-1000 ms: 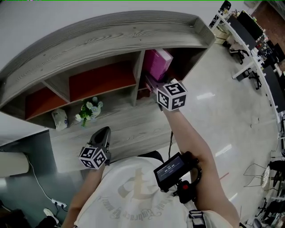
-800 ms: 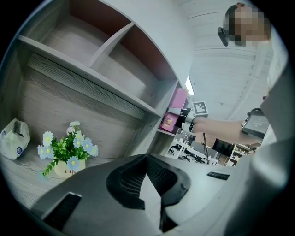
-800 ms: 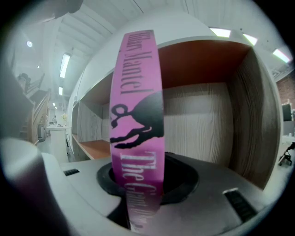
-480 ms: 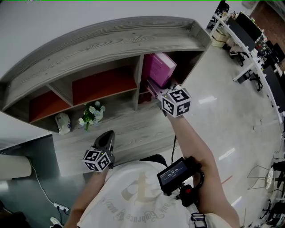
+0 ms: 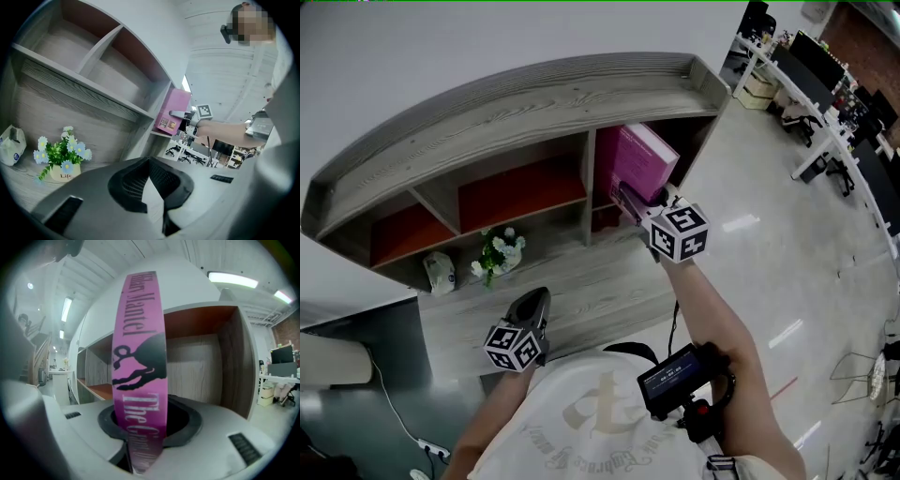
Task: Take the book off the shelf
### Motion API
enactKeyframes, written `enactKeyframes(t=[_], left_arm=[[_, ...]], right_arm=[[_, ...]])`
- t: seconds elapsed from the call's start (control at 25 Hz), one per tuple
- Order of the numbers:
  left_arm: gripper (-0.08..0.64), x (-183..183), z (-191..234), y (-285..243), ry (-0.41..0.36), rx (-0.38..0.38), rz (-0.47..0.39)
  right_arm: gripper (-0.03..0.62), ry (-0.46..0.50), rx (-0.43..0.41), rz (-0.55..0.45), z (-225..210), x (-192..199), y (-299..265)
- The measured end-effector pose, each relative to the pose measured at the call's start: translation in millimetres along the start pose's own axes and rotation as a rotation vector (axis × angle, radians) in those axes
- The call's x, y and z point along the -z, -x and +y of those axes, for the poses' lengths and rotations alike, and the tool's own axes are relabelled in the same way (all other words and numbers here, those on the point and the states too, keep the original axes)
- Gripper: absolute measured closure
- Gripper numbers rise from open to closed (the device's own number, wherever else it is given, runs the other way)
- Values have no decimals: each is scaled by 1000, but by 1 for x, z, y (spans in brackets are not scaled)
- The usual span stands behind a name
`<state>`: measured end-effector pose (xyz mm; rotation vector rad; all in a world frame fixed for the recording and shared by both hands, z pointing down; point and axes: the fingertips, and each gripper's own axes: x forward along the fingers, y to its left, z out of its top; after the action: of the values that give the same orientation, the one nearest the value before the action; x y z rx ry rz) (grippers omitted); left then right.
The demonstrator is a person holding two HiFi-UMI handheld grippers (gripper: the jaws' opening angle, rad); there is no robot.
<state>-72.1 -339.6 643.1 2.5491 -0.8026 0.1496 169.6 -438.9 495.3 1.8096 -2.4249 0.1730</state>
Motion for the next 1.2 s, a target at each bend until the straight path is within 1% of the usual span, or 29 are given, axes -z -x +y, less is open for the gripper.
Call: enactKeyframes(t=[0.24, 0.4, 0.56, 0.84, 1.2], left_arm=[[558, 4, -14, -5, -13, 16, 9], [558, 3, -31, -7, -26, 27, 15], [558, 5, -37, -6, -30, 10, 18], [558, -5, -49, -11, -34, -22, -12], [558, -7, -83, -35, -47, 4, -8]], right_arm=[[445, -12, -4, 4, -6, 6, 24], [445, -27, -3, 3, -14, 9, 42], [445, -45, 4, -5, -20, 14, 55], [445, -54, -5, -19, -32, 13, 82], [443, -54, -31, -29, -49, 17, 123]])
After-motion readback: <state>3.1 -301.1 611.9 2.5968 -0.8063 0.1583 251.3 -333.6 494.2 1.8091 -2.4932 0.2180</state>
